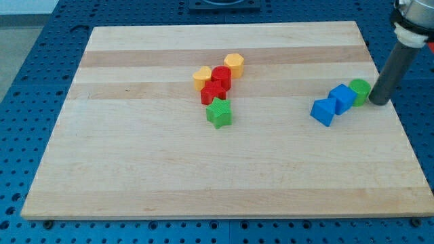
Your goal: Push the green circle to the slightly down
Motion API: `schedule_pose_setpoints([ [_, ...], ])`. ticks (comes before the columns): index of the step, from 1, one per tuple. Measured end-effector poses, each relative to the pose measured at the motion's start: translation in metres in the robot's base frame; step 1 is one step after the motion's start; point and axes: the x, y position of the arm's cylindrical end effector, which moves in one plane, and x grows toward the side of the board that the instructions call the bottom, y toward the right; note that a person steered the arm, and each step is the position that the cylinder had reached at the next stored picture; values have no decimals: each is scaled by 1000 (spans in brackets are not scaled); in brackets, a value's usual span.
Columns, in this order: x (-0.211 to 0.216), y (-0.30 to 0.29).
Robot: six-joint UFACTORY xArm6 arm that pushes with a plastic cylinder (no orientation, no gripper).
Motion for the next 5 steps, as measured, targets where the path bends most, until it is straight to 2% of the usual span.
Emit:
schedule_pose_setpoints([
  [1,3,0],
  [2,-39,15],
  [3,-97,2],
  [5,-89,-21],
])
